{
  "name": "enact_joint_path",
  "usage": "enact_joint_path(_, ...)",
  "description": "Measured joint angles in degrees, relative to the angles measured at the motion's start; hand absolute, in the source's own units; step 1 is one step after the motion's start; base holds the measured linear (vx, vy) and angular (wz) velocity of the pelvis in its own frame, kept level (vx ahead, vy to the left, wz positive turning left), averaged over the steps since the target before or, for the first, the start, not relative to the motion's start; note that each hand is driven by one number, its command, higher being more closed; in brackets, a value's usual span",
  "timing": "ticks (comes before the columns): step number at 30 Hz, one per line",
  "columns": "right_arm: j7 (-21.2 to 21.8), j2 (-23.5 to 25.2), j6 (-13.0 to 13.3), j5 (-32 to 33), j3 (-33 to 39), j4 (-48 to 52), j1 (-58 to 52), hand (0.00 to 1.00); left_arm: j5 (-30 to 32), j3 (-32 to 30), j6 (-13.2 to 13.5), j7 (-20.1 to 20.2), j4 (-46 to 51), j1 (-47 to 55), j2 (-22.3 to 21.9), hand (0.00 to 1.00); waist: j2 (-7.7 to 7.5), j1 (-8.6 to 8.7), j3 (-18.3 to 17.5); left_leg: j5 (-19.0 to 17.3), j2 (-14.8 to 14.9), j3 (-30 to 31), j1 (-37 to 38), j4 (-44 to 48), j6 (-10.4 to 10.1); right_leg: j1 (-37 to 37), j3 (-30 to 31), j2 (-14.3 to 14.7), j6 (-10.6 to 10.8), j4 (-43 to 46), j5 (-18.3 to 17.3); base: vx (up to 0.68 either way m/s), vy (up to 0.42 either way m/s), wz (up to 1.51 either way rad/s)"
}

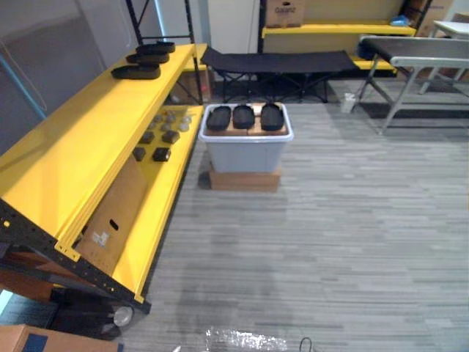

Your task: Walk over and take plastic housings, then place them on the shelf

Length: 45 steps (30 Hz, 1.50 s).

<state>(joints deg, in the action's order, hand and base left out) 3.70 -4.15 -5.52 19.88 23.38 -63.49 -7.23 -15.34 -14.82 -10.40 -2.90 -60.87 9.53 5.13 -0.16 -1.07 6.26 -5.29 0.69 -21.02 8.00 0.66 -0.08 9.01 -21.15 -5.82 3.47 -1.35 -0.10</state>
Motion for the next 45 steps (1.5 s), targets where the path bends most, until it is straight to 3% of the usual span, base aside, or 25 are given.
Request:
enact_joint_path(9, -1.35, -0.51, -0.89, -0.5, -0.9, 0.22, 3.72, 0.0, -2.27, 2.47, 1.89, 1.39, 0.17, -2.21, 1.45, 0.0, -1.4, -0.53, 3.42, -1.73, 0.06, -0.47, -0.41, 2.0, 0.32, -0.37, 1.33, -0.17, 0.31, 0.04, 0.19, 0.03, 0.028, -0.07)
enact_joint_path(11, -1.65, -0.57, -0.35, -1.66, -2.0, 0.27, 5.29, 0.0, -4.2, 2.64, 1.82, 2.1, 0.42, -3.71, 1.7, 0.0, -1.49, -0.67, 4.88, -2.88, 0.65, -0.22, -5.2, 5.59, 0.92, -4.08, 1.36, -0.45, 0.43, 1.38, 0.17, -0.09, 0.007, 0.0)
enact_joint_path(13, -2.52, -1.08, 0.72, -1.34, -3.03, 0.46, 8.17, 0.0, -4.55, 3.04, 2.27, 3.04, 1.45, -7.19, 1.7, 0.0, -0.22, -0.7, 9.36, -5.17, 2.45, -0.02, -11.01, 12.72, 1.62, -7.76, 1.37, -0.43, 0.41, 4.1, 0.19, -0.16, 0.0, 0.01)
enact_joint_path(15, -3.06, -1.26, 1.48, -0.26, -4.85, 1.58, 11.08, 0.0, -4.61, 5.0, 2.92, 3.03, 1.69, -10.42, 2.66, 0.0, -0.11, -0.98, 13.58, -6.35, 3.65, 0.18, -14.76, 17.05, 2.09, -10.49, 1.61, -0.3, 0.29, 6.06, 0.29, -0.21, 0.037, -0.02)
enact_joint_path(18, -3.86, -1.27, 2.96, 0.75, -7.24, 2.81, 12.7, 0.0, -4.93, 5.01, 4.63, 2.95, 3.04, -12.03, 3.32, 0.0, -1.07, -1.47, 15.43, -7.86, 4.58, 0.3, -17.64, 20.38, 2.18, -12.44, 2.26, -0.1, 0.34, 7.29, 0.43, -0.12, 0.036, -0.04)
enact_joint_path(25, -3.85, -1.25, 3.25, 1.89, -11.24, 3.54, 13.8, 0.0, -4.9, 7.2, 6.76, 1.24, 5.14, -14.67, 3.35, 0.0, -0.96, -1.61, 18.14, -9.86, 5.04, 1.6, -21.02, 26.14, 1.58, -15.33, 2.39, -0.84, 0.52, 12.45, -1.56, -0.03, 0.036, 0.03)
enact_joint_path(34, -3.47, -1.25, 4.17, 1.89, -12.38, 3.45, 14.15, 0.0, -4.75, 9.78, 7.55, -0.56, 5.67, -14.64, 3.25, 0.0, -0.85, -1.87, 18.59, -10.76, 6.35, 1.92, -21.98, 27.96, 1.23, -17.91, 3.08, -0.94, -0.47, 17.17, -4.27, -0.03, -0.01, -0.03)
enact_joint_path(38, -1.26, -1.25, 5.83, 1.62, -12.35, 3.56, 10.78, 0.0, -4.6, 11.22, 9.58, -2.32, 5.63, -13.35, 2.82, 0.0, -0.64, -1.83, 18.34, -10.37, 5.88, 1.93, -16.82, 25.44, 1.46, -13.44, 2.85, -0.83, -0.47, 16.2, -4.82, 0.03, -0.031, 0.03)
enact_joint_path(45, 0.25, -1.32, 7.48, -1.05, -12.71, 3.82, 5.68, 0.0, -4.37, 11.45, 10.82, -3.72, 4.95, -8.81, 0.89, 0.0, 1.04, -1.5, 12.06, -8.64, 3.68, 2.33, -11.94, 19.49, 1.14, -8.53, 1.41, -1.16, 0.46, 11.52, -4.09, 0.09, -0.009, 0.09)
